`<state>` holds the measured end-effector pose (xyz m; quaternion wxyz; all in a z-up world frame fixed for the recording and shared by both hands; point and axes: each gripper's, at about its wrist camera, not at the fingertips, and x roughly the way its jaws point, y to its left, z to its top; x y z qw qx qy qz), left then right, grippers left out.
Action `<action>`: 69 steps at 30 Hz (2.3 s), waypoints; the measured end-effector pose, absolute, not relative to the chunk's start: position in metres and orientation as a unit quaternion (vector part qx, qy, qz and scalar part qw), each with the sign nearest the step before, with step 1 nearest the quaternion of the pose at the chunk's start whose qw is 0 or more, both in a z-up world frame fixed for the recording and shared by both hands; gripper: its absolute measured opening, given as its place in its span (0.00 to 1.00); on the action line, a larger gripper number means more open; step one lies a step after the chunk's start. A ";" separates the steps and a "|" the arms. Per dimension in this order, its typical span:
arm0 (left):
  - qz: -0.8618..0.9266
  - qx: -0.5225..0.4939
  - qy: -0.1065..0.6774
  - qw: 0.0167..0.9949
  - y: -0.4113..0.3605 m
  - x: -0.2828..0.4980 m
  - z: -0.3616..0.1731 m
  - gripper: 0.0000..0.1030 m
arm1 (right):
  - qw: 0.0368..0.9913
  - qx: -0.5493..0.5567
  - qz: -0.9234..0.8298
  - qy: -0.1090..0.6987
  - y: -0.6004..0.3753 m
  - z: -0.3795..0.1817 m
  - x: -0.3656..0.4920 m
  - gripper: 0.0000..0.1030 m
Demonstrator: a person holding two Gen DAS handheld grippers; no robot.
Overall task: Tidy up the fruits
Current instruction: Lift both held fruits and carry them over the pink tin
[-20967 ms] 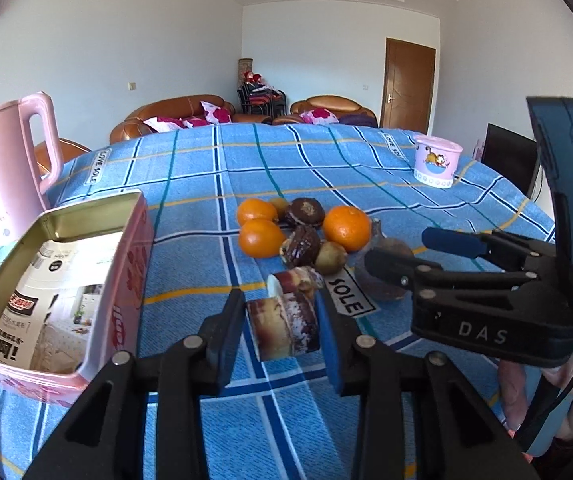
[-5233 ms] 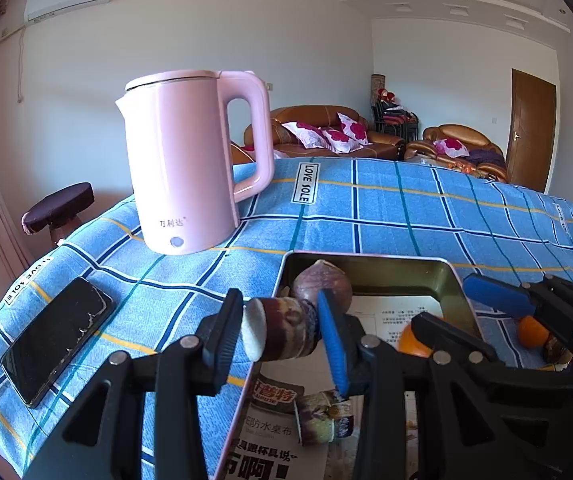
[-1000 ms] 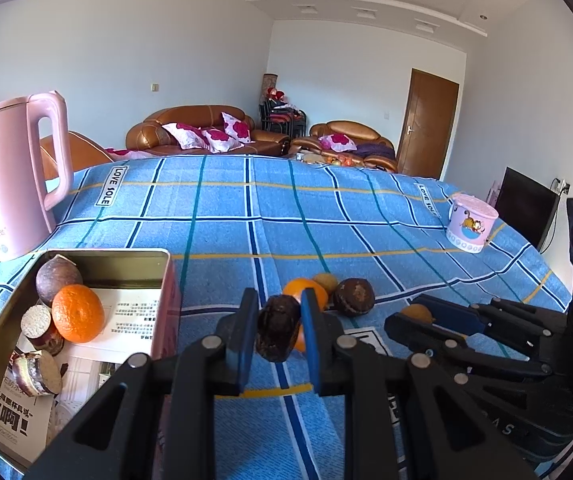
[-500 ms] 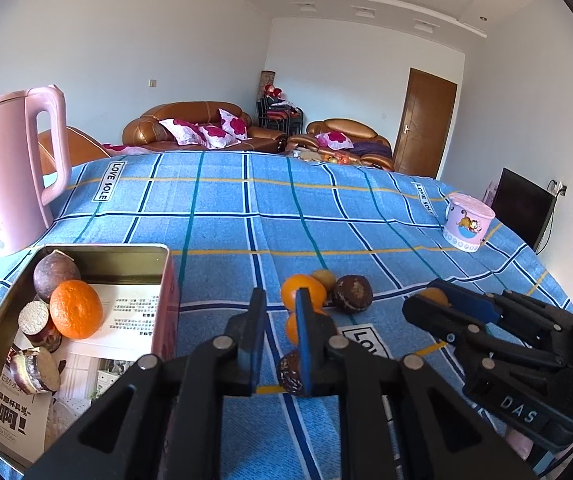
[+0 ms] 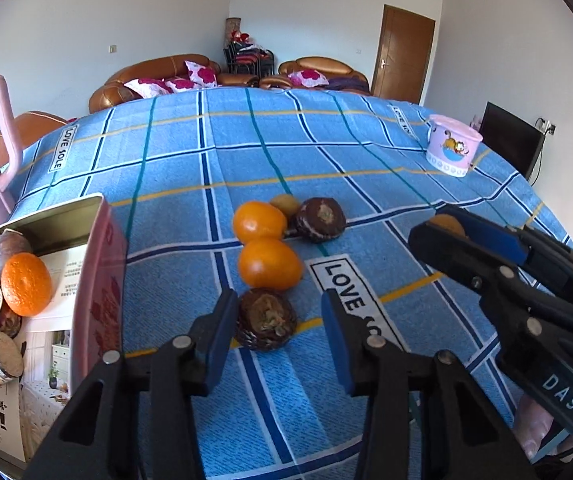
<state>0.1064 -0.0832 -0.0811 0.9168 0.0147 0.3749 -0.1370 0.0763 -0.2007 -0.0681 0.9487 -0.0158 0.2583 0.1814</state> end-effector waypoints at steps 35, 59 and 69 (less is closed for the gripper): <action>-0.117 0.026 0.311 0.943 -0.076 0.086 -0.063 0.36 | 0.952 -0.006 0.191 0.241 -0.202 -0.063 0.070 0.31; -0.060 0.006 0.228 0.972 -0.037 0.060 -0.033 0.36 | 0.956 -0.033 0.221 0.191 -0.165 -0.034 0.062 0.31; -0.043 -0.005 0.215 0.976 -0.020 0.056 -0.028 0.36 | 0.954 -0.042 0.232 0.184 -0.150 -0.030 0.064 0.31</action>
